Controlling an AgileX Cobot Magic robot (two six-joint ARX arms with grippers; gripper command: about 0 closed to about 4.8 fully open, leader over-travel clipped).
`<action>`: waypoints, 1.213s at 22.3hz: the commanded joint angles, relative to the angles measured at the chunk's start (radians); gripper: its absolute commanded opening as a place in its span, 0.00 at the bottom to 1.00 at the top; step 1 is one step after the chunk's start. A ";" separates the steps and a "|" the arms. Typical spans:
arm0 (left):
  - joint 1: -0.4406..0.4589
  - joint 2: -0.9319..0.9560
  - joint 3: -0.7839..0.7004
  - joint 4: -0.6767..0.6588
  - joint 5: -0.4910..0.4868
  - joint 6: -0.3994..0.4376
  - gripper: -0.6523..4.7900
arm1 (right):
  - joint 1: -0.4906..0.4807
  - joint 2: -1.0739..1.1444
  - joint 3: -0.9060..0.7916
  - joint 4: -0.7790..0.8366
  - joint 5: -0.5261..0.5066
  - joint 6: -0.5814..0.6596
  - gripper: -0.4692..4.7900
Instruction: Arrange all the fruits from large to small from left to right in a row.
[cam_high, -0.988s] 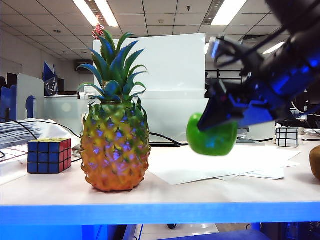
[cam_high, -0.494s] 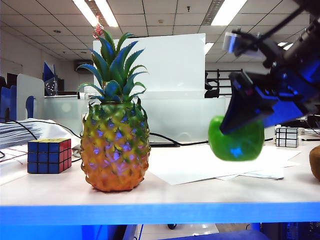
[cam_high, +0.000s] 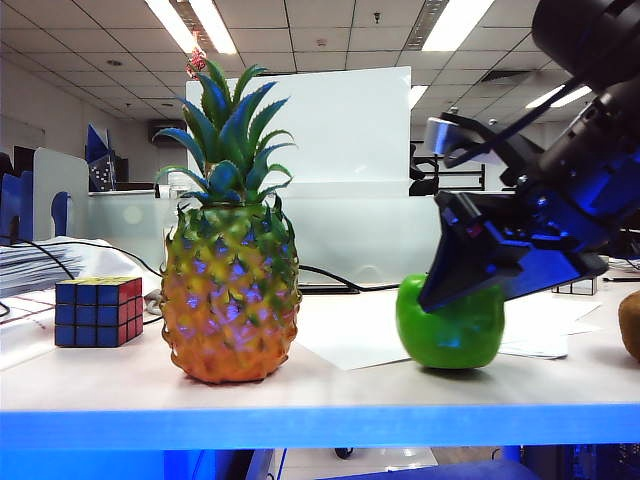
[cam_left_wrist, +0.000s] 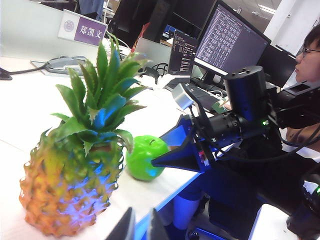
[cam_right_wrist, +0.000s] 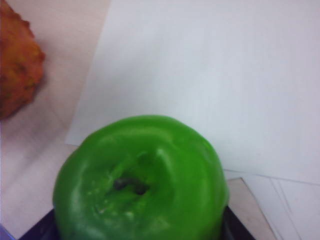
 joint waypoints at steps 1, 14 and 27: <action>0.001 -0.002 0.002 0.006 -0.003 -0.003 0.21 | 0.002 0.006 0.004 0.029 -0.013 0.005 0.09; 0.001 -0.002 0.002 0.006 -0.003 -0.003 0.22 | 0.002 0.006 0.005 0.024 0.046 0.012 1.00; 0.001 -0.002 0.002 0.005 -0.004 -0.003 0.22 | 0.005 -0.036 0.049 0.122 -0.104 0.064 1.00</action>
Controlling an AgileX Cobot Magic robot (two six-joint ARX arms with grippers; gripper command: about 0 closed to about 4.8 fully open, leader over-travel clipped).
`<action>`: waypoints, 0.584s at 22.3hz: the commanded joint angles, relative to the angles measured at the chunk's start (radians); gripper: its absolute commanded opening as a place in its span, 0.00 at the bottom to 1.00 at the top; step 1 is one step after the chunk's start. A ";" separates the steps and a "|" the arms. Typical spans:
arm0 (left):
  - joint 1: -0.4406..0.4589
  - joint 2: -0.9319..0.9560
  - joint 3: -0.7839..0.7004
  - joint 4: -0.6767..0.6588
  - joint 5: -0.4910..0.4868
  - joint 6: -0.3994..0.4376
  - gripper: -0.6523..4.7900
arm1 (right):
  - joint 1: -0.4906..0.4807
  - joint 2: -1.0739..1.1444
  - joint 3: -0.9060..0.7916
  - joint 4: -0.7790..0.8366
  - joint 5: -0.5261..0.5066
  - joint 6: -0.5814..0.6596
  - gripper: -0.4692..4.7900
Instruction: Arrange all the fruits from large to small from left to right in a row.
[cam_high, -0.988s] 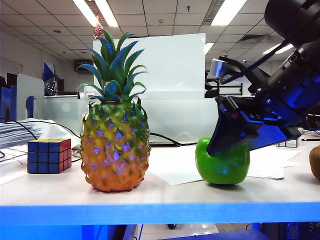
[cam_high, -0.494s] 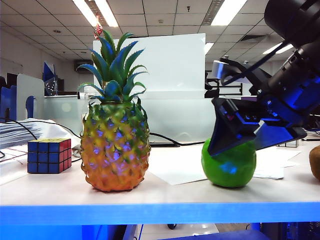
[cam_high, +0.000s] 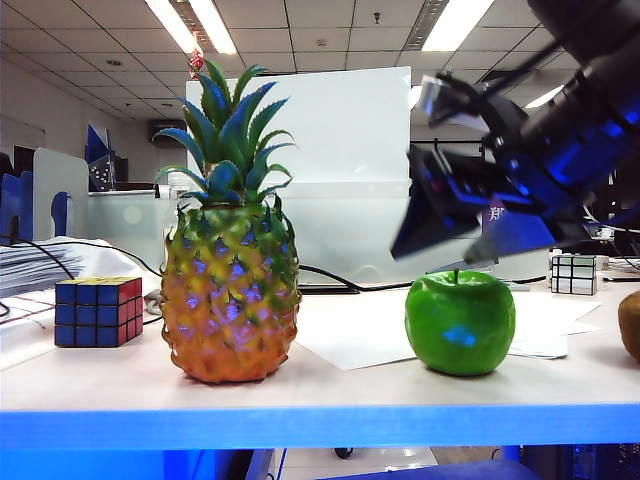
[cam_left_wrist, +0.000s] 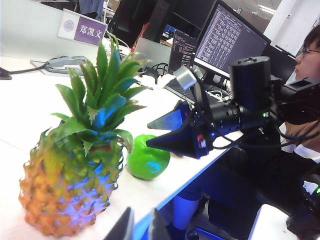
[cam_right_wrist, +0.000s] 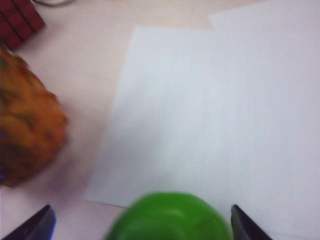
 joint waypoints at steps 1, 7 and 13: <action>0.001 -0.002 0.002 0.005 -0.008 0.000 0.22 | 0.014 -0.038 0.015 0.042 -0.116 0.021 1.00; 0.001 -0.002 0.002 0.005 -0.007 0.000 0.22 | 0.125 -0.079 0.048 0.084 -0.196 0.020 1.00; 0.001 -0.002 0.002 0.005 -0.007 -0.001 0.22 | 0.159 -0.078 0.137 0.084 -0.200 0.019 1.00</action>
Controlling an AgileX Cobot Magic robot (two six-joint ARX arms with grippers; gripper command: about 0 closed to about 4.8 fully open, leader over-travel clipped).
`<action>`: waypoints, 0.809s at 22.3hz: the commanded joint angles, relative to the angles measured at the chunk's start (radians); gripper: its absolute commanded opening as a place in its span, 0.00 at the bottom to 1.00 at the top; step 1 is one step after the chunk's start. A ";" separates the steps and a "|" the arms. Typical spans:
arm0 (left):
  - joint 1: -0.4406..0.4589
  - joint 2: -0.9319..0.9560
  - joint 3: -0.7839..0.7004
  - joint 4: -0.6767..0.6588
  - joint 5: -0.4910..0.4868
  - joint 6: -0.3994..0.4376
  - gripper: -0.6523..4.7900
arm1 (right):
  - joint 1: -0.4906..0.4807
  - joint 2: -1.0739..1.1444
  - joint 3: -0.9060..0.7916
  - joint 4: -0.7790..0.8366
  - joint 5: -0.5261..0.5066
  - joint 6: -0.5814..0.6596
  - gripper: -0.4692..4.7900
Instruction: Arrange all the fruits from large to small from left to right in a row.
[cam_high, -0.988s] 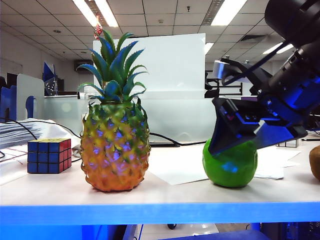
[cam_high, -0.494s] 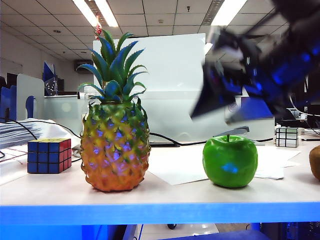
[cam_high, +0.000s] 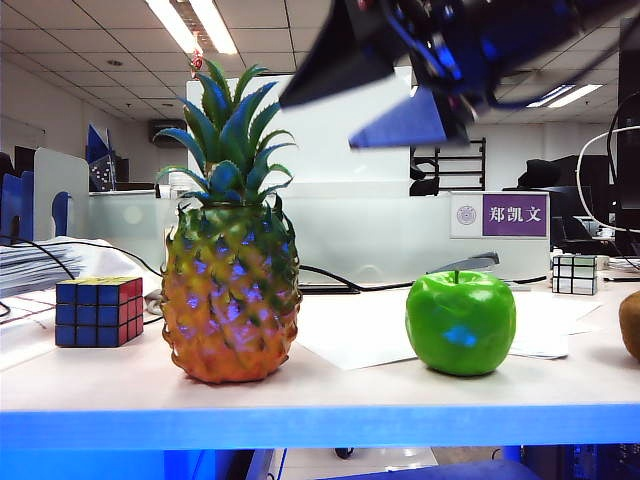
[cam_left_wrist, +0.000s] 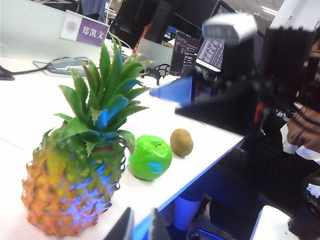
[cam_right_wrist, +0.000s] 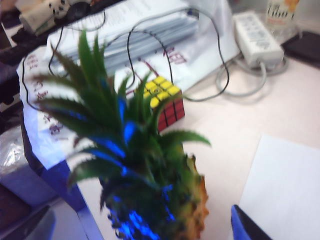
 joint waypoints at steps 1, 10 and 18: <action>0.001 -0.002 0.002 0.005 0.000 -0.001 0.22 | 0.014 -0.002 0.045 0.017 -0.004 -0.004 1.00; 0.000 -0.002 0.002 0.006 0.004 -0.016 0.22 | 0.052 0.043 0.085 0.024 -0.055 -0.008 1.00; 0.000 -0.002 0.003 0.014 0.009 -0.027 0.22 | 0.092 0.131 0.179 0.023 -0.014 -0.040 1.00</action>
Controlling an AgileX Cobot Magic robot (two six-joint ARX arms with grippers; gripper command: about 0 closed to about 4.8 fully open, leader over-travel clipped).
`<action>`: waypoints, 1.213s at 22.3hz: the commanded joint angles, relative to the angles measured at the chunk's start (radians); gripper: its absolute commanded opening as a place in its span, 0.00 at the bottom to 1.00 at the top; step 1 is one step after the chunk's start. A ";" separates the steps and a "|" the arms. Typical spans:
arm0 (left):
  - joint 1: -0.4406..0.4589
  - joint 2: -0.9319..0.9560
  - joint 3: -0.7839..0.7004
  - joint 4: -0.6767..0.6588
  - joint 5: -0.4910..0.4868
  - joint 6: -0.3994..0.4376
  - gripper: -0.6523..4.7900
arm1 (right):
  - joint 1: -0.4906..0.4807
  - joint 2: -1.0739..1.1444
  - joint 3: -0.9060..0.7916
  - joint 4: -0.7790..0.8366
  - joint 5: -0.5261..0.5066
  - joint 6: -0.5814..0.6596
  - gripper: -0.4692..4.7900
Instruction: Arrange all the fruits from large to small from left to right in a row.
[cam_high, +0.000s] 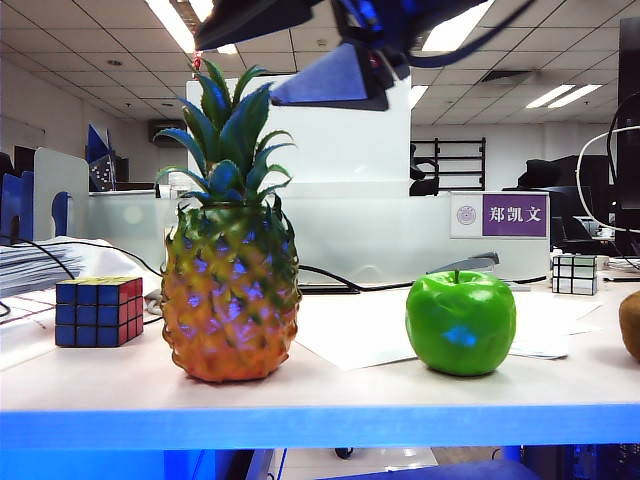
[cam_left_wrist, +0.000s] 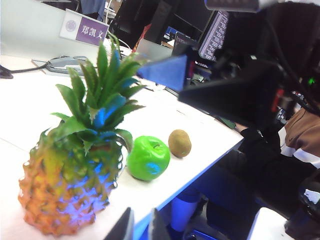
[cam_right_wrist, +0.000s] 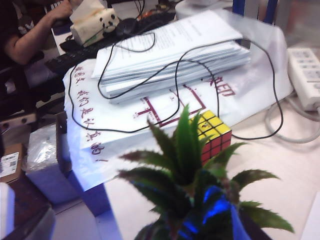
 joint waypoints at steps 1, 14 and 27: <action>0.000 -0.002 0.003 0.011 0.014 -0.004 0.22 | 0.001 0.024 0.032 0.018 0.045 -0.018 1.00; 0.000 -0.002 0.003 0.033 0.021 -0.004 0.22 | 0.011 0.106 0.043 0.039 0.073 -0.038 0.88; 0.000 -0.002 0.002 0.034 0.021 -0.004 0.22 | 0.010 0.106 0.043 0.124 0.077 -0.035 0.08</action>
